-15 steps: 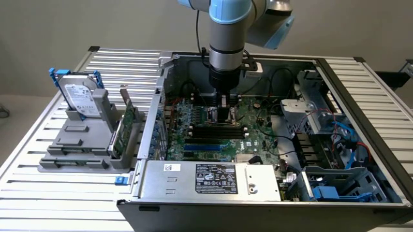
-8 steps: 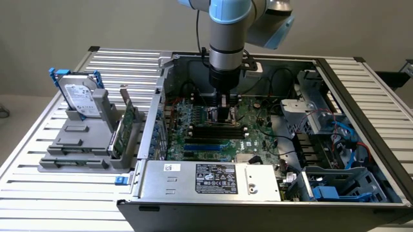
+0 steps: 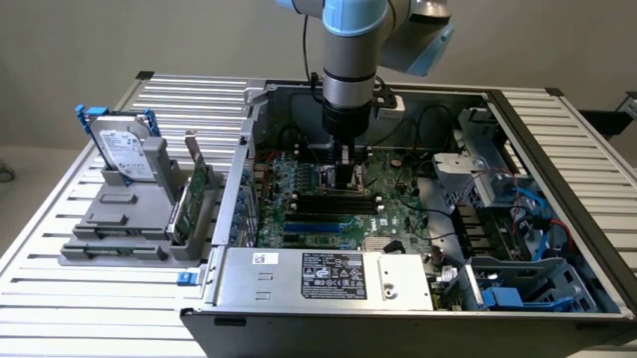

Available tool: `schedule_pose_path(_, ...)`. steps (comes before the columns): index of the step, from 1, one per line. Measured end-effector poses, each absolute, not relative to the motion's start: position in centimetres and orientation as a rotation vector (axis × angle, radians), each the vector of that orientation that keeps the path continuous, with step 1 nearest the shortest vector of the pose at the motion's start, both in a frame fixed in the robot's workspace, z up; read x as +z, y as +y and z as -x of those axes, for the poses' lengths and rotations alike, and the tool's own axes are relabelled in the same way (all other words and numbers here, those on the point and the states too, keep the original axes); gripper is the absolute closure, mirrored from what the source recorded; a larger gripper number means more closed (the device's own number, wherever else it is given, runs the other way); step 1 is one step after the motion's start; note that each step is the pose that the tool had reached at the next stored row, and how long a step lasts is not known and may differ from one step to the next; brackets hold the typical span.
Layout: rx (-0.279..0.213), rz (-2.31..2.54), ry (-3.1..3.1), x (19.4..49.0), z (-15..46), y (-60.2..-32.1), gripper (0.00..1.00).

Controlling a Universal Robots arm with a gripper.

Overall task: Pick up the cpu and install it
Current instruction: 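Place the cpu into insertion slot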

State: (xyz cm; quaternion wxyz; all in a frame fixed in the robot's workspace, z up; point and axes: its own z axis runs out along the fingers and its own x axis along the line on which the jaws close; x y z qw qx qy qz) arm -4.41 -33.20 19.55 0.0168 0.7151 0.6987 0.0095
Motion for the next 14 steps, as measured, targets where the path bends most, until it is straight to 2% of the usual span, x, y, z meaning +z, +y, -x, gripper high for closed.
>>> schedule_pose_path(9,0.029,-2.223,2.172,19.8,4.4,-33.2,0.37)
schedule_pose_path(14,0.028,-2.223,2.172,21.0,4.4,-33.2,0.37)
